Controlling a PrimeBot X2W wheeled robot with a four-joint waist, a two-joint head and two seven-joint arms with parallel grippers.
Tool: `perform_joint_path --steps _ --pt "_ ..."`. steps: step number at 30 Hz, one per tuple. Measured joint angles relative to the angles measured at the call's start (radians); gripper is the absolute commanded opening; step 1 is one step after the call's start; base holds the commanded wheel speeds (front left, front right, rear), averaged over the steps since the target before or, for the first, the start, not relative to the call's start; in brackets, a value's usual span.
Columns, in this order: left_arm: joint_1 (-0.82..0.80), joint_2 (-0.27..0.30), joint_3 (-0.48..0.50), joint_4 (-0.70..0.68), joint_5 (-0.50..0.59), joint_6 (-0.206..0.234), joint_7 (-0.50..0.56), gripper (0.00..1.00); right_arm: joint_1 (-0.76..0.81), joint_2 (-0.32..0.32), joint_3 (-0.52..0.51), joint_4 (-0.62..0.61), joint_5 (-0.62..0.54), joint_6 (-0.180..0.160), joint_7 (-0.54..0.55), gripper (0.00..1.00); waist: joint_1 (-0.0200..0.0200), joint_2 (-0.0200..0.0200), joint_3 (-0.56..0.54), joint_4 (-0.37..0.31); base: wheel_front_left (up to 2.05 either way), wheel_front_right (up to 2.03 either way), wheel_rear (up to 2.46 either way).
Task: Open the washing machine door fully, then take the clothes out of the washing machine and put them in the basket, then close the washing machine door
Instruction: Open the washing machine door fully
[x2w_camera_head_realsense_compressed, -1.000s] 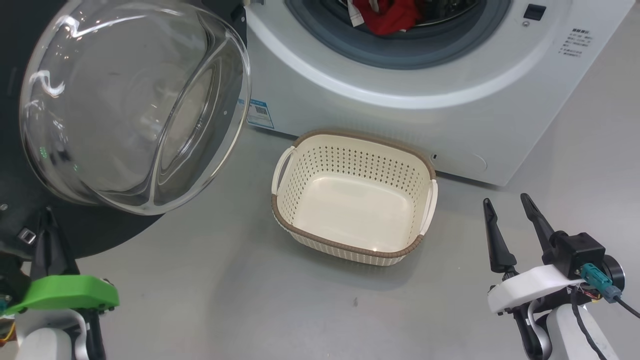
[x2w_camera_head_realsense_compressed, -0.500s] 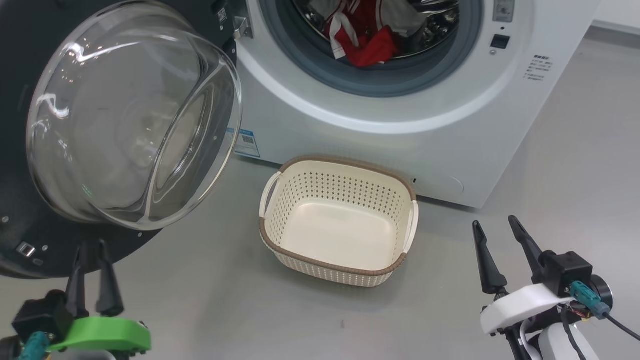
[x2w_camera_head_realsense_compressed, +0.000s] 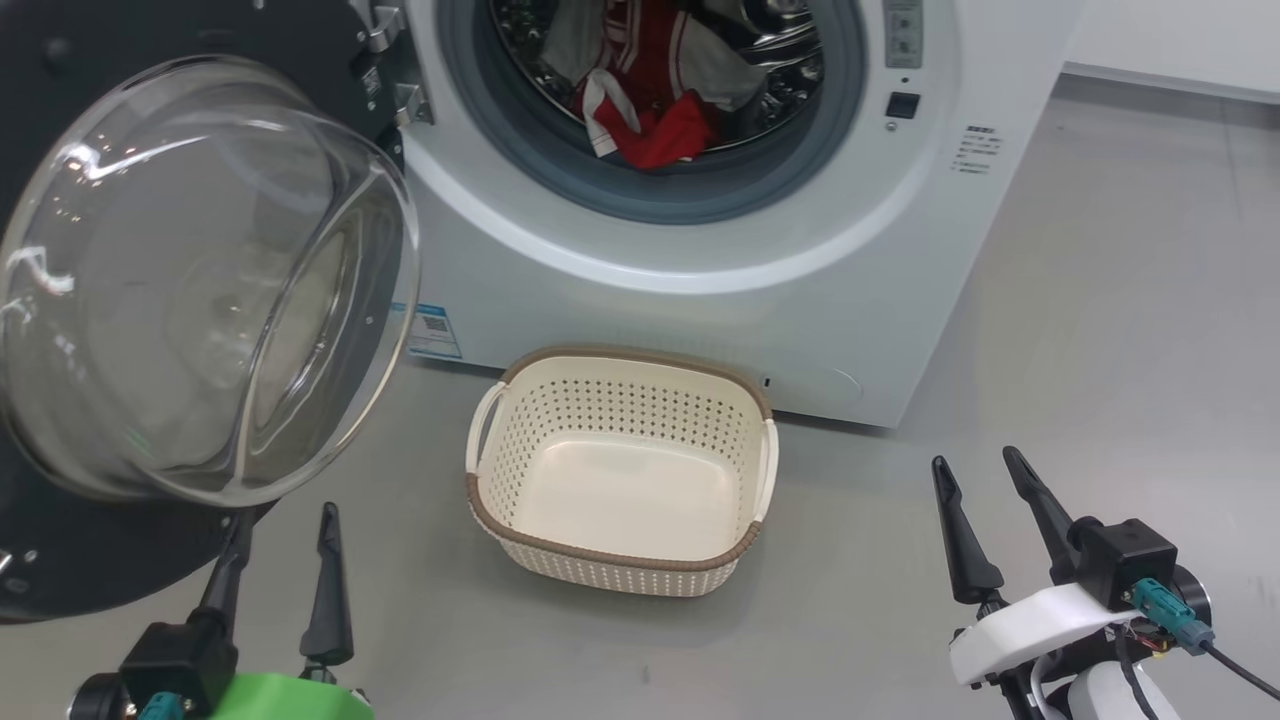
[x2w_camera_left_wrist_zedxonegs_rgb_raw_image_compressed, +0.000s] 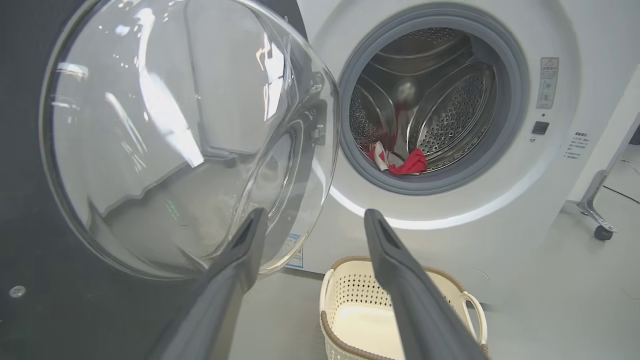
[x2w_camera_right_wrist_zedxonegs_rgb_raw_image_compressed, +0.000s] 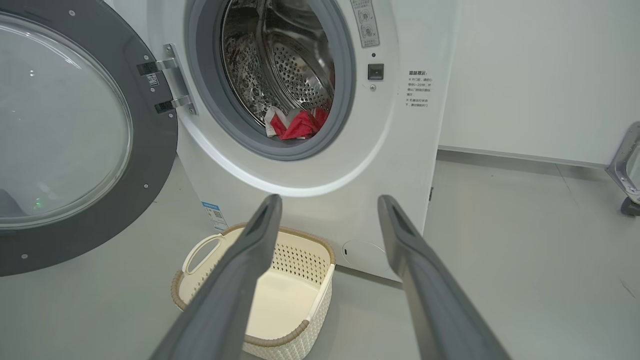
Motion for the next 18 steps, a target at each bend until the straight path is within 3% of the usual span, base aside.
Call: perform_joint_path --steps 18 --pt "0.023 0.000 -0.032 -0.062 0.011 0.004 0.046 1.00 0.022 0.000 0.018 -0.018 0.011 -0.005 0.000 1.00 0.0000 0.0000 -0.011 -0.161 0.00 0.00 0.00"
